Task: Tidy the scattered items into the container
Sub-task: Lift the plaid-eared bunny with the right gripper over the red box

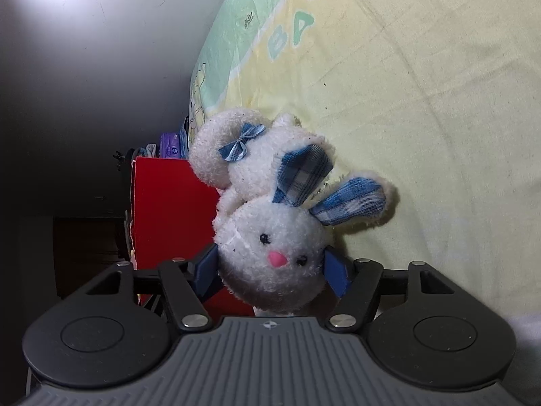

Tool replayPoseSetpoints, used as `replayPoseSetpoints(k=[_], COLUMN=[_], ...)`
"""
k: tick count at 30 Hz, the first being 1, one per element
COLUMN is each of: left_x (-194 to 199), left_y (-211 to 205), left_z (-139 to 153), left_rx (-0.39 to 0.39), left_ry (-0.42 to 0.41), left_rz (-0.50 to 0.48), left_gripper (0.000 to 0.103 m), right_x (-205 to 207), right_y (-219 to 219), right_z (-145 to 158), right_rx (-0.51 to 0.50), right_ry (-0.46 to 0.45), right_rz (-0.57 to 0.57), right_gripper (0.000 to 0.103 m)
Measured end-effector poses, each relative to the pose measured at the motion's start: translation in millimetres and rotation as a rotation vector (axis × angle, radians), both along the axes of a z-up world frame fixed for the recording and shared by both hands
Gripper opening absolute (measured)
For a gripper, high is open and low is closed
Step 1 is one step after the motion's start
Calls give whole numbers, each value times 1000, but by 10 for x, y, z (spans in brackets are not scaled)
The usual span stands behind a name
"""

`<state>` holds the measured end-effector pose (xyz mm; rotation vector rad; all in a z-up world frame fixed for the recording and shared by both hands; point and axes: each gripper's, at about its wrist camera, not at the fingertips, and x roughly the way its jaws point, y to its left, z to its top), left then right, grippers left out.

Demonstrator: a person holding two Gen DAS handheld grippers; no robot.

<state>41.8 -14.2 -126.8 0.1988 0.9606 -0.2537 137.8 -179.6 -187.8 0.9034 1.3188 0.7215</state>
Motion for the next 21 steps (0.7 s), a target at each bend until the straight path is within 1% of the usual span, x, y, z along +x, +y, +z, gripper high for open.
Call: replayPoseSetpoints(k=[2, 4, 8, 9, 10, 12, 13, 15, 16, 18, 21], left_x=[-13, -35, -90, -98, -97, -77, -54, -10, 17, 80, 188], left_y=[-23, -69, -200, -222, -233, -231, -215, -143, -74, 54, 146], left_z=[21, 60, 157, 180, 198, 205, 192, 153, 141, 128, 52], left_rx=[-8, -33, -98, -112, -127, -129, -117, -98, -103, -133, -154], left_ry=[2, 8, 20, 20, 22, 19, 16, 22, 29, 41, 70], left_rz=[-12, -37, -107, -121, -130, -124, -111, -62, -34, 15, 49], left_gripper=[102, 102, 102, 102, 102, 102, 102, 102, 102, 102, 102], right_x=[-10, -33, -78, -73, -87, -92, -90, -54, -45, -55, -86], right_y=[-37, -113, -318, -338, -358, -374, -372, -361, -359, -365, -381], right_z=[15, 62, 218, 259, 307, 355, 358, 305, 277, 245, 211], right_rx=[0, -15, -80, -115, -145, -164, -162, -143, -126, -101, -79], right_ry=[-14, -47, -120, -141, -167, -203, -205, -173, -151, -128, -88], right_rz=[3, 5, 7, 21, 28, 30, 26, -5, -16, -22, -26], right_gripper=[59, 57, 57, 57, 57, 58, 60, 65, 68, 68, 72])
